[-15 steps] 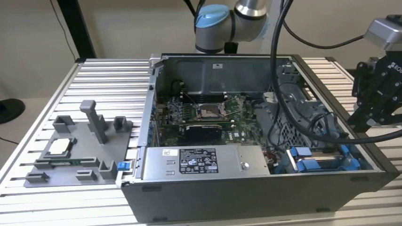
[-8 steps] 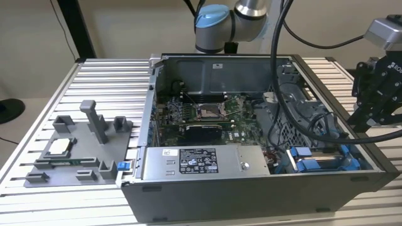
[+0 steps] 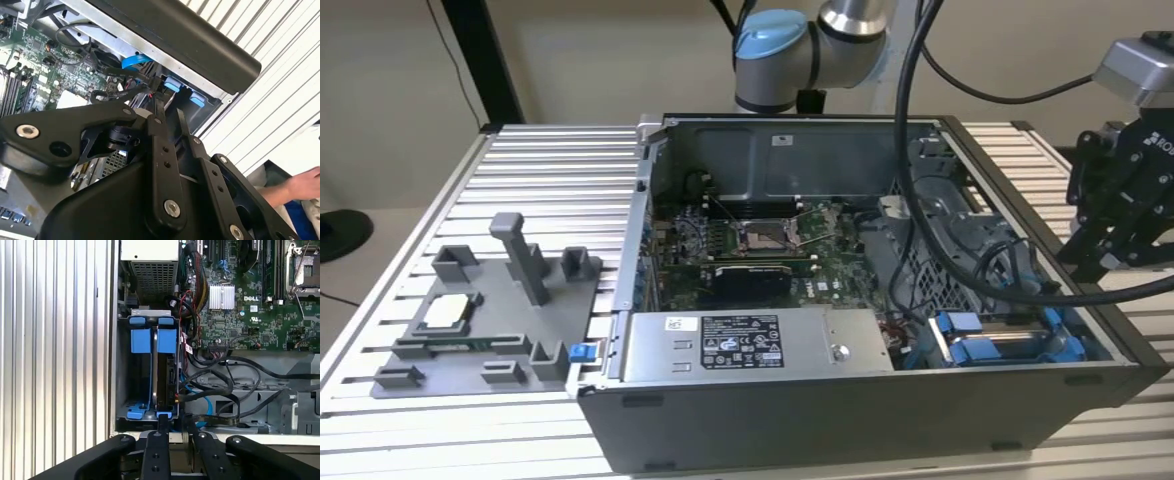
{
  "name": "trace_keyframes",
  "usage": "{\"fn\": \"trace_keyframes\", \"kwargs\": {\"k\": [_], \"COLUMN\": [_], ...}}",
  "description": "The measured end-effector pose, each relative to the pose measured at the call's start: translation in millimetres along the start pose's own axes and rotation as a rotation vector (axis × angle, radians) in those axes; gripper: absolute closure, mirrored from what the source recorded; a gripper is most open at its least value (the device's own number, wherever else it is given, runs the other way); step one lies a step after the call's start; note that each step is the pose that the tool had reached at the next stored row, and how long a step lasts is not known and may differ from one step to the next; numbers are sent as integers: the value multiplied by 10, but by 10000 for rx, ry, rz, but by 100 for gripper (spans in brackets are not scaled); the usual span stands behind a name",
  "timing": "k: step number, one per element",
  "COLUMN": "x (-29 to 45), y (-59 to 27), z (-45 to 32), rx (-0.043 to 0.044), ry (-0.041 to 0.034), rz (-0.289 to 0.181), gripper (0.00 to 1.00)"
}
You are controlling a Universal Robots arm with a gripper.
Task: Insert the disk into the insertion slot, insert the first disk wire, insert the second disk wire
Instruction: 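Insert the second disk wire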
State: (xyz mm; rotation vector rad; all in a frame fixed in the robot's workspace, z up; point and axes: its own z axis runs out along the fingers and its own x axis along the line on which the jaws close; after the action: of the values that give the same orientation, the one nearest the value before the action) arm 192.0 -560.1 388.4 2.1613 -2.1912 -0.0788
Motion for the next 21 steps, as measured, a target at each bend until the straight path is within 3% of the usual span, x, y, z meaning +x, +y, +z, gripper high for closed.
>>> {"fn": "trace_keyframes", "kwargs": {"k": [1, 5, 7, 9, 13, 15, 21], "x": [0, 0, -1, -1, -2, -3, -2], "y": [0, -2, -14, -32, -79, -103, -111], "z": [3, 24, 37, 46, 61, 74, 84], "rx": [0, -7, -52, -178, -516, -623, -648], "ry": [-1, -1, -1, 2, 5, 5, 9], "rz": [0, 0, -2, 1, -2, -3, -3], "gripper": [0, 0, 0, 0, 0, 0, 0]}}
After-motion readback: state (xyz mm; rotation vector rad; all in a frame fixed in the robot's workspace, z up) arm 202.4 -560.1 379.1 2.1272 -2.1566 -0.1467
